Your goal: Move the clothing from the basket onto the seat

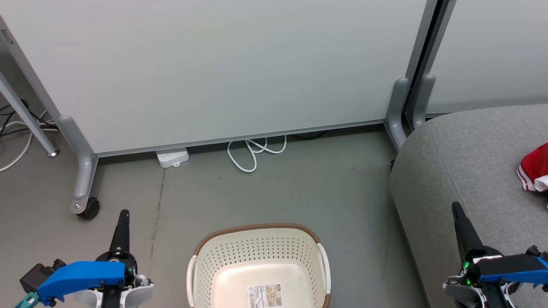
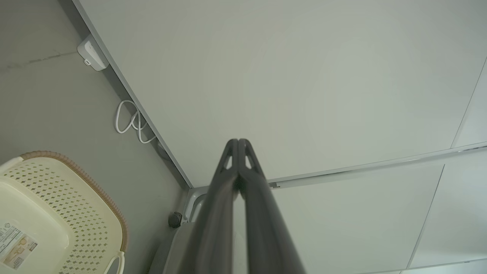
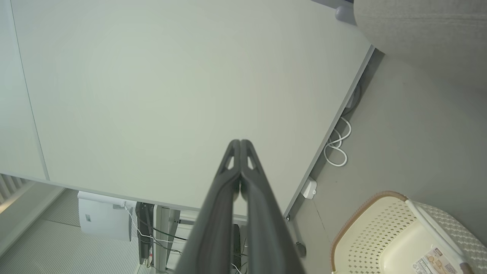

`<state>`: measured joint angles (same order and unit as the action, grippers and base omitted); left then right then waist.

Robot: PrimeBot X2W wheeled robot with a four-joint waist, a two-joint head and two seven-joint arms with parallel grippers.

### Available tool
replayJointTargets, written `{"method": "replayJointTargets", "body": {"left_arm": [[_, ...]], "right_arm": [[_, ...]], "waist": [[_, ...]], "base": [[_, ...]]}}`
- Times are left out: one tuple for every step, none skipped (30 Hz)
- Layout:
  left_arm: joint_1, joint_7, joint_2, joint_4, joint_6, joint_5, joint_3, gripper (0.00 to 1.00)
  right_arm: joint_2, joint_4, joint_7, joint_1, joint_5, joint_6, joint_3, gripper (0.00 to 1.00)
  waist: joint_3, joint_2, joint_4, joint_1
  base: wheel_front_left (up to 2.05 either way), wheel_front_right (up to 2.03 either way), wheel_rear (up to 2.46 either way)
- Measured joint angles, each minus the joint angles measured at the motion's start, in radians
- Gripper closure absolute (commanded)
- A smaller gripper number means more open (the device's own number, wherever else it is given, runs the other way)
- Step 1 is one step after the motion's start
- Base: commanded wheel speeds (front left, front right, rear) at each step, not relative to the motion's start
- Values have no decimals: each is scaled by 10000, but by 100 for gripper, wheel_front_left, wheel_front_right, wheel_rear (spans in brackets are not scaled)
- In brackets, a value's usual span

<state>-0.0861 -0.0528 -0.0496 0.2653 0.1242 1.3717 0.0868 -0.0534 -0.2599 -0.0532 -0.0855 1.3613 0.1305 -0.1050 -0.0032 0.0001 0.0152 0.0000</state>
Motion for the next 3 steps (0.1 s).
{"method": "replayJointTargets", "body": {"left_arm": [[-9, -33, 0, -10, 0, 81, 8, 100], [-15, -73, 0, -19, 0, 159, 15, 100], [-17, -75, 0, -25, 0, 240, 21, 100]], "right_arm": [[0, 6, -38, -25, 81, 0, -4, 100], [2, 17, -54, -39, 165, 0, -6, 100], [2, 25, -71, -42, 257, 0, -8, 100]], "waist": [[2, 0, -5, 0], [4, 0, -9, 0], [5, 0, -14, 0]], "base": [[0, 0, 0], [0, 0, 0], [0, 0, 0]]}}
